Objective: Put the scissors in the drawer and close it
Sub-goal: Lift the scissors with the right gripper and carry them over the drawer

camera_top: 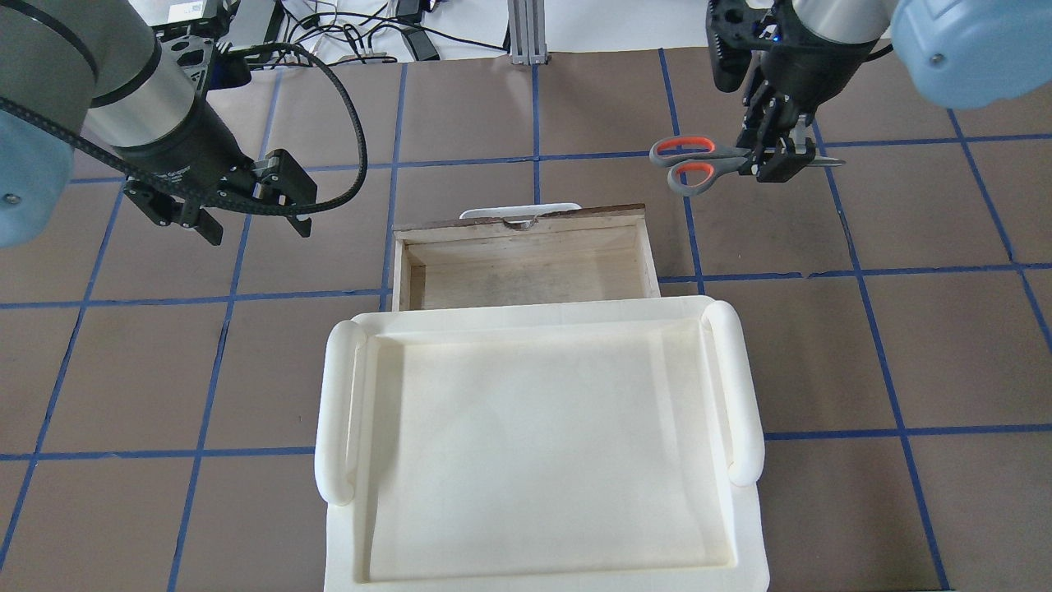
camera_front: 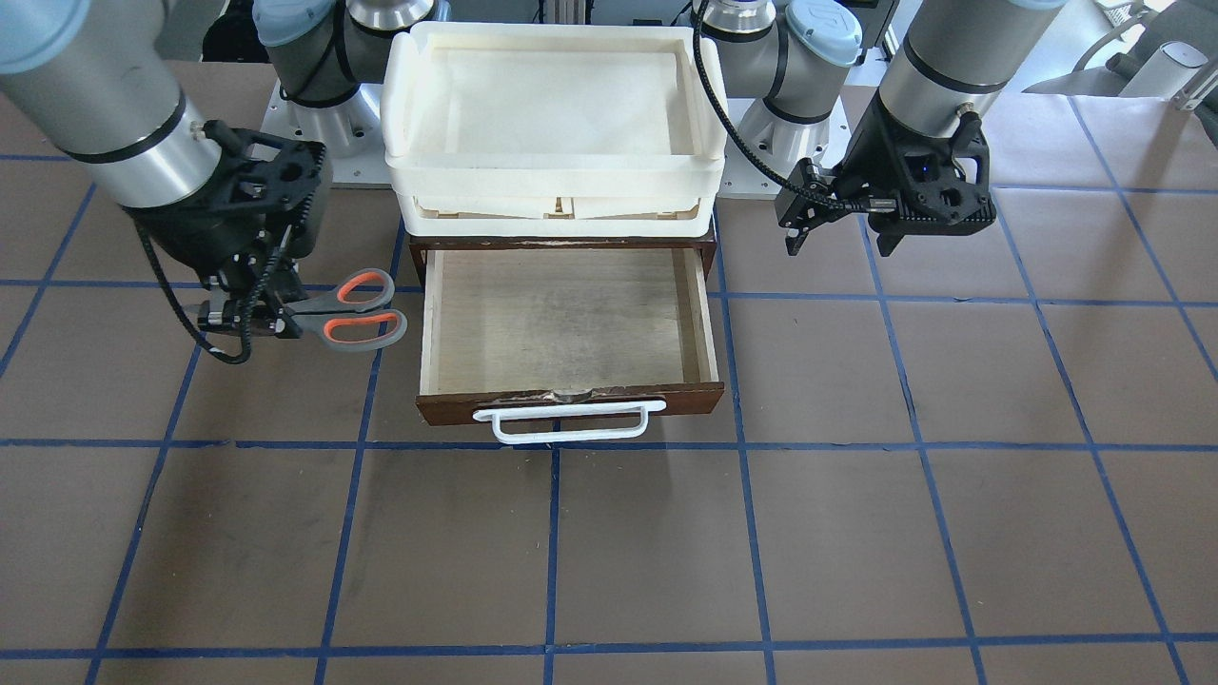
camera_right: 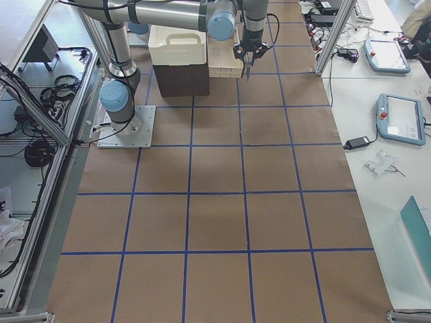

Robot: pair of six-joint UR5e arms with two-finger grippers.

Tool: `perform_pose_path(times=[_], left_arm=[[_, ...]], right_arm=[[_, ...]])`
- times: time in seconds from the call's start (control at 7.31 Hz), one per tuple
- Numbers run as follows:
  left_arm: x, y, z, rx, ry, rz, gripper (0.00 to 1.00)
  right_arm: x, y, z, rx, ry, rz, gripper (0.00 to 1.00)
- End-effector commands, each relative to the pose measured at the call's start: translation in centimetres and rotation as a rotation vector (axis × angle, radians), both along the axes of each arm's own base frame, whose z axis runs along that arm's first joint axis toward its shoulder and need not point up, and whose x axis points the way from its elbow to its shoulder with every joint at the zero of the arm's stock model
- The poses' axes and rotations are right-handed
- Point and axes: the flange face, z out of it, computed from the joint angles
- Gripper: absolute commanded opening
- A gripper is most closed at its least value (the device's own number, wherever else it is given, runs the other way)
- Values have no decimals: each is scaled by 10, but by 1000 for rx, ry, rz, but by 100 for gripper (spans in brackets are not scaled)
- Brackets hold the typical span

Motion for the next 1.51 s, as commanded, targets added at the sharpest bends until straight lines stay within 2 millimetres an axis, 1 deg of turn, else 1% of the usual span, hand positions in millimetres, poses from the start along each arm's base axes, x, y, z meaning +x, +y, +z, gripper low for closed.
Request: perform_pose_path(times=[0.0, 0.14, 0.27, 0.41, 0.55, 0.68, 0.96, 1.23, 1.37], left_arm=[[0, 0, -1, 9, 3, 0, 100], [0, 0, -5, 18, 2, 0, 100], [3, -2, -7, 22, -29, -4, 100], [10, -4, -8, 20, -94, -54, 100], [11, -2, -2, 11, -94, -76, 100], [13, -4, -5, 16, -100, -75, 100], [13, 2, -2, 27, -100, -77, 100], [13, -4, -9, 30, -97, -77, 100], [13, -5, -8, 27, -94, -74, 100]], right_arm=[[75, 27, -7, 23, -3, -10, 11], [100, 36, -9, 33, -2, -45, 11], [128, 43, -19, 39, 1, -63, 11], [162, 47, -34, 35, 1, -78, 7], [191, 50, -51, 33, 1, -62, 7], [212, 51, -67, 25, 0, -39, 7], [224, 43, -89, 29, 2, -28, 7], [228, 35, -111, 53, 13, -26, 7], [230, 35, -117, 59, 13, -23, 7]])
